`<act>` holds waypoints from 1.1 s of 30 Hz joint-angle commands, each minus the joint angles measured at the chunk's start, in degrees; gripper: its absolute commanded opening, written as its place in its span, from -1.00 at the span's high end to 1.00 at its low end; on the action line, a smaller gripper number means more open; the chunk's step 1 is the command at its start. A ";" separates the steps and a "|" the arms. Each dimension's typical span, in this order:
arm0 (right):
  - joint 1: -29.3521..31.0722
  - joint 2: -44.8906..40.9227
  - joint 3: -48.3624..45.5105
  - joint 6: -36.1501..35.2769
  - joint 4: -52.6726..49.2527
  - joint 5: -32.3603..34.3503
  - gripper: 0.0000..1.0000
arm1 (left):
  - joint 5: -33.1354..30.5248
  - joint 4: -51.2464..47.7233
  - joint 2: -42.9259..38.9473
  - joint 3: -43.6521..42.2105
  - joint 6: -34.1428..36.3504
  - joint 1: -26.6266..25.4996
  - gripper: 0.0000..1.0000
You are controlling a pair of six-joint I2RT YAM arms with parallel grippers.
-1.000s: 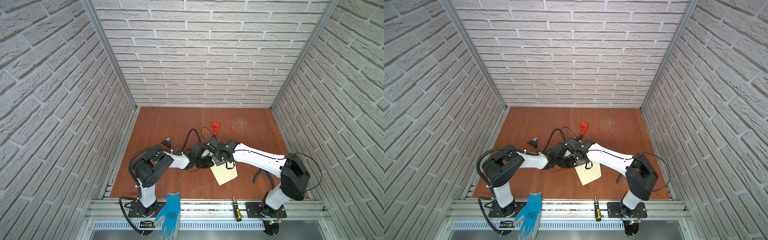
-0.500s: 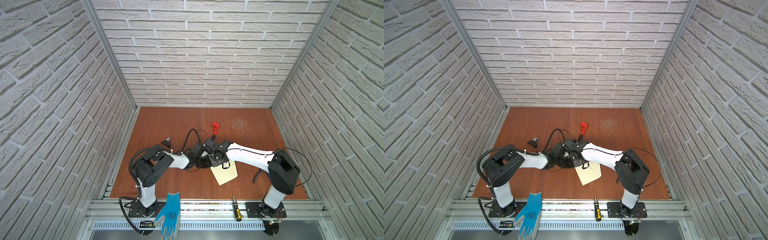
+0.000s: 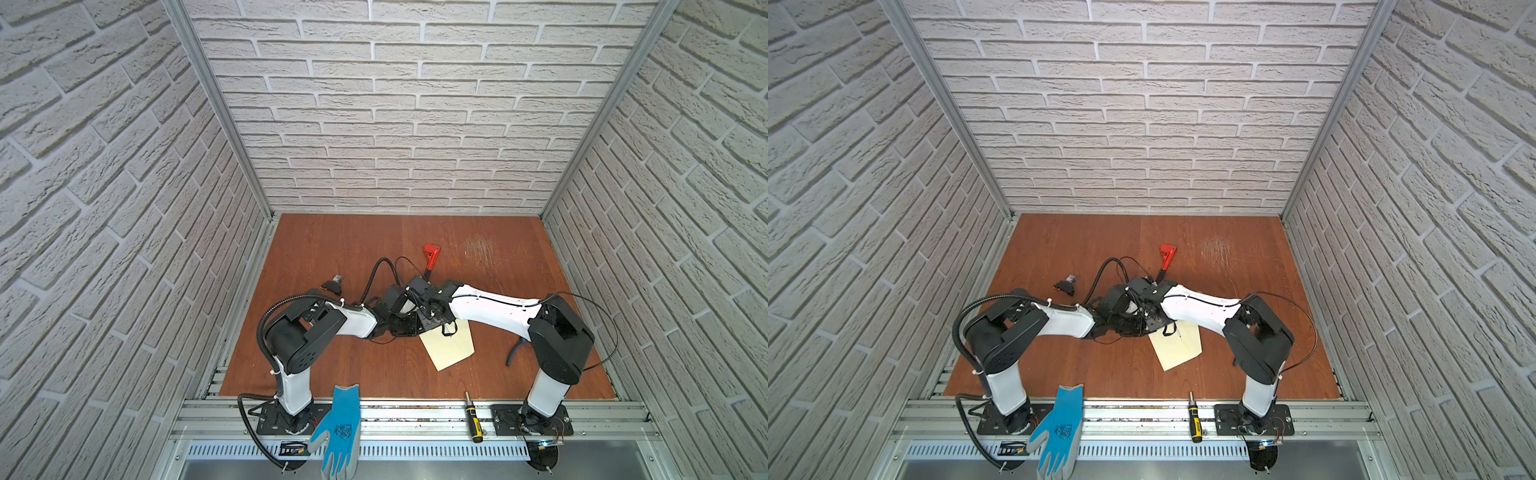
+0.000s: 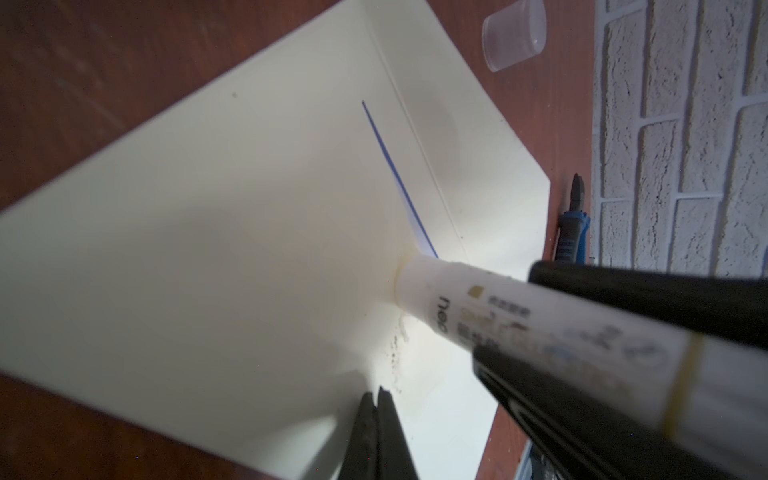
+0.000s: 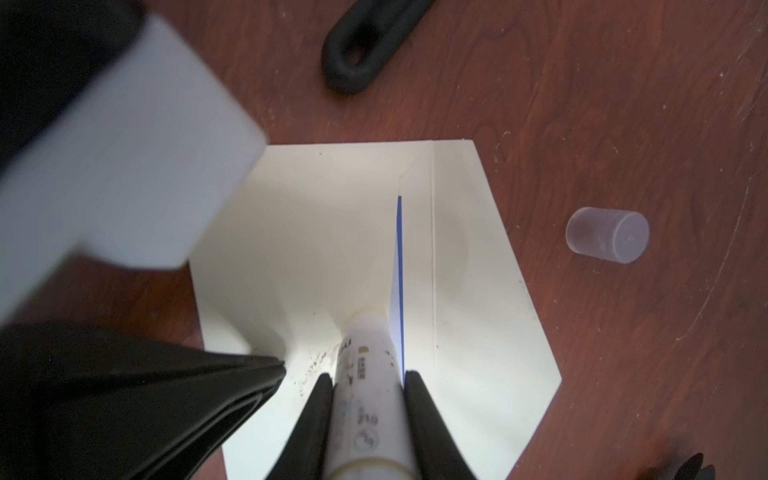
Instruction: Place the letter into the envelope and seal it
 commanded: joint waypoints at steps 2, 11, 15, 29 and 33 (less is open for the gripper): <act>0.85 2.58 -4.42 1.06 -1.65 0.82 0.90 | -3.43 -7.07 0.29 -1.29 1.09 -0.98 1.00; 0.54 -1.89 -5.27 1.10 -4.31 1.76 0.90 | -3.67 -7.70 0.49 -1.44 1.17 -0.90 1.00; 0.34 -4.91 -4.91 0.97 -6.48 2.56 0.90 | -3.70 -7.79 0.66 -1.45 1.27 -0.81 1.00; 0.05 -18.03 -2.98 1.31 -9.13 0.69 0.90 | -4.14 -7.91 0.47 -1.37 1.01 -0.90 1.00; -0.66 -24.08 -2.95 1.75 -8.16 -1.98 0.90 | -3.53 -7.37 -0.95 -0.80 1.06 -0.82 1.00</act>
